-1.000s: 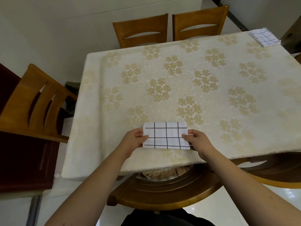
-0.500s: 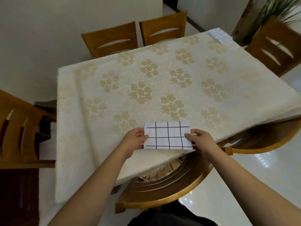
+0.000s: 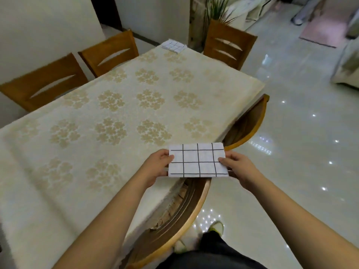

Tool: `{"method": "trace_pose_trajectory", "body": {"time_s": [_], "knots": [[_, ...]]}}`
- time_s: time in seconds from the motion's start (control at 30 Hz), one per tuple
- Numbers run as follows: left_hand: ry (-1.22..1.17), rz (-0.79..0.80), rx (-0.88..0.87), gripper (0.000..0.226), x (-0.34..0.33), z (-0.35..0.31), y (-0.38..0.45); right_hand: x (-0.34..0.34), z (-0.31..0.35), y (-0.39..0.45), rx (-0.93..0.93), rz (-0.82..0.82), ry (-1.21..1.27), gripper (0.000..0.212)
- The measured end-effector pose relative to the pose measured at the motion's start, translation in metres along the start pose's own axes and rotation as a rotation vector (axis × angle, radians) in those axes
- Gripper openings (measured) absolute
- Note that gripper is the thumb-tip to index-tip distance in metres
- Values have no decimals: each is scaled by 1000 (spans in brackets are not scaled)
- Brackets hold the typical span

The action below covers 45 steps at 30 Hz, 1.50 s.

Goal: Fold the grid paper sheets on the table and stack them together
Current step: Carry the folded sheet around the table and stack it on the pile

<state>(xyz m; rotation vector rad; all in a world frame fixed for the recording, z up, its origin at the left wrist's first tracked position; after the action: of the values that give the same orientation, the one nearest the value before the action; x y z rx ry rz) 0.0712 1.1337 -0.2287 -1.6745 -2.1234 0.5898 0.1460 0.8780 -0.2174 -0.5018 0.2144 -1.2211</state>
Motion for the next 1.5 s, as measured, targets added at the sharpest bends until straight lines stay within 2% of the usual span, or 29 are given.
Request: {"method": "trace_pose_trajectory", "body": {"time_s": [0.3,0.6,0.93,1.23,1.5], "knots": [[125,260,-26,20,-114,-22,12,108,-37,-45,-27,-197,164,16],[287,436,-26,17,-266,-33,24,240,-82,-80,-58,-342,291,14],[355,438,-48,8,-394,-49,28,350,-101,-97,-92,-385,413,19],[350,410,-25,14,-435,-64,48,393,-98,-78,-92,-370,428,16],[343,412,-38,14,-459,-85,101,419,-87,-25,-95,-383,395,14]]}}
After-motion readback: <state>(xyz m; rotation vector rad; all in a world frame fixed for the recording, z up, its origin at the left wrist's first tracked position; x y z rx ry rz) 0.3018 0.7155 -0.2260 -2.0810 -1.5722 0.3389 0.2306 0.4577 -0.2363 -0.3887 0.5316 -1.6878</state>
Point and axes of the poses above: each hand's wrist, its own y-axis towards the middle knuckle, its own x-axis out of the back of the hand, z = x × y, the point moved 1 cm from there along y, towards the middle knuckle, and after that the axes turned 1 degree about x, right-handed, at the moved point
